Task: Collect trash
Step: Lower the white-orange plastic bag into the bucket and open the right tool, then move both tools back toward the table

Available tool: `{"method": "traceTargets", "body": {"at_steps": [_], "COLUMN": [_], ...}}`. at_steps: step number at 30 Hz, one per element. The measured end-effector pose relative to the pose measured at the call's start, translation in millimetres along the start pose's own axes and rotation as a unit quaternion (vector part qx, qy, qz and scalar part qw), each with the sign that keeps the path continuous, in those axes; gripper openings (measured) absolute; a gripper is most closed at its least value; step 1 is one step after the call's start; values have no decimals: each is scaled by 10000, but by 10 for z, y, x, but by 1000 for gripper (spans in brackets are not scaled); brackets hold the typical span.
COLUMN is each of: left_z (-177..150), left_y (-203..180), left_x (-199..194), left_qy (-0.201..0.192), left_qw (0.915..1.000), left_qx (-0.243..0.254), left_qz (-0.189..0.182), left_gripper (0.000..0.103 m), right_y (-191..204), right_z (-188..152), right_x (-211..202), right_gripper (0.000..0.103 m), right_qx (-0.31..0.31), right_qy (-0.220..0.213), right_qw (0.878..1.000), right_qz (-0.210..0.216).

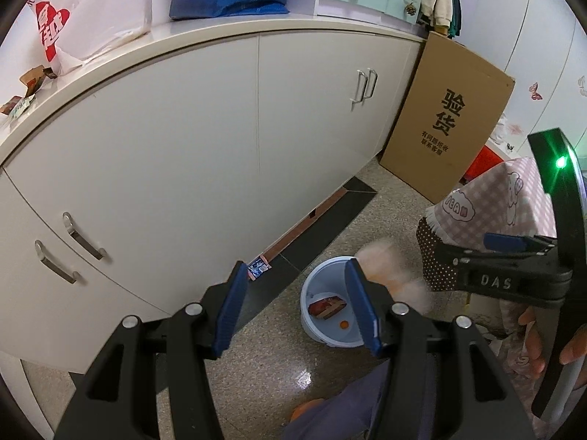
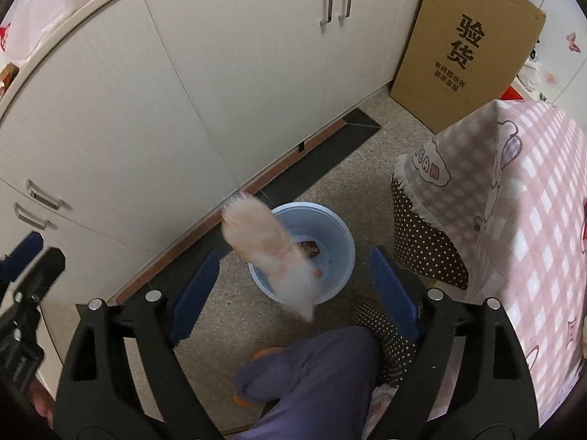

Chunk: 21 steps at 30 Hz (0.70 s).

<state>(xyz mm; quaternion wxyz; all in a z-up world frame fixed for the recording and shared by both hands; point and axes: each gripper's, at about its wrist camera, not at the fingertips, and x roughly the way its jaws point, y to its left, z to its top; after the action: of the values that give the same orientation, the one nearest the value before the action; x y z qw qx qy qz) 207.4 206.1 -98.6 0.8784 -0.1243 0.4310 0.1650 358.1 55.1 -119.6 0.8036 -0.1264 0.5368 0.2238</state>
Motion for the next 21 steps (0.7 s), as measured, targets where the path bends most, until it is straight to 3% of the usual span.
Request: {"method": "traceTargets", "body": {"at_steps": [11,21], "left_z": [-57,-41], "left_y": [-82,-282], "left_x": [-49,-396], "left_qy": [22,-326], "left_qw": [10000,9992], "left_qx": [92,227], "left_qz": [29,57], "left_gripper": [56,61], "right_y": [104,52], "right_z": [-121,-341], "right_x": [-197,-654], "right_gripper": [83,83], "right_qx": [-187,-119], "right_qy": [-114,-582], "right_qw": [9996,9968], "right_qz": [203,529]}}
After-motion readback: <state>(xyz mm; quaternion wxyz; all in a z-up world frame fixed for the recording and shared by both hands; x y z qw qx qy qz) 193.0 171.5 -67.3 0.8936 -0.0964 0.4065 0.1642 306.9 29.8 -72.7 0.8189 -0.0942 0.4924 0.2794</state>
